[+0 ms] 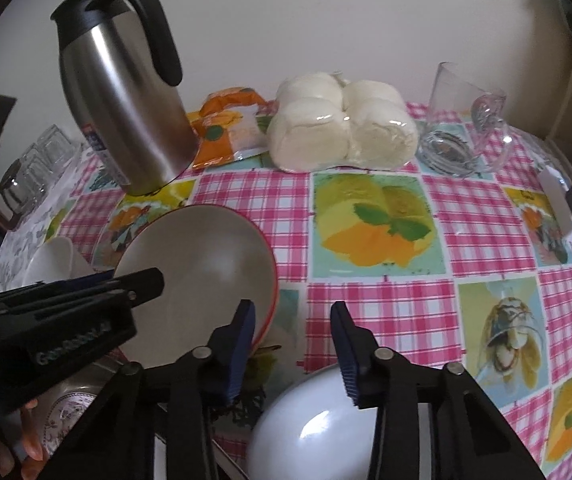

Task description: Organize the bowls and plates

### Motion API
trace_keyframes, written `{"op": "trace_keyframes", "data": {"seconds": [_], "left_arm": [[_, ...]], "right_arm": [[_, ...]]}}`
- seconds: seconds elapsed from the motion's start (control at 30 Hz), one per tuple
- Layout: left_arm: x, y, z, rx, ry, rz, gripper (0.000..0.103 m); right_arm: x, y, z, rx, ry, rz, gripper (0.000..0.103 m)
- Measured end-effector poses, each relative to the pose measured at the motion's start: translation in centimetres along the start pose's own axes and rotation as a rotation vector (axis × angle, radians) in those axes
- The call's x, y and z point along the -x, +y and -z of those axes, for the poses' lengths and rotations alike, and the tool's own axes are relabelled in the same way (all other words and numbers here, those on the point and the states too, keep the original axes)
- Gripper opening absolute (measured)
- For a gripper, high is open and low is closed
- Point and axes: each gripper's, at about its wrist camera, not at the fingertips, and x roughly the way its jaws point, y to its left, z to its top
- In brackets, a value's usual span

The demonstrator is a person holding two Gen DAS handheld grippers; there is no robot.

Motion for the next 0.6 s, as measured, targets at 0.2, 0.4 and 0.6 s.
{"op": "trace_keyframes", "data": {"seconds": [0.2, 0.4, 0.6], "left_arm": [[-1.3, 0.0, 0.3, 0.003, 0.033, 0.006, 0.021], [-1.8, -0.2, 0.8, 0.006, 0.026, 0.028, 0.016], [-1.4, -0.5, 1.1, -0.005, 0.001, 0.036, 0.016]], "right_arm": [[-1.2, 0.6, 0.1, 0.007, 0.032, -0.031, 0.037], [-1.6, 1.2, 0.4, 0.022, 0.045, -0.064, 0.03], [-1.2, 0.9, 0.5, 0.009, 0.028, -0.075, 0.03]]}}
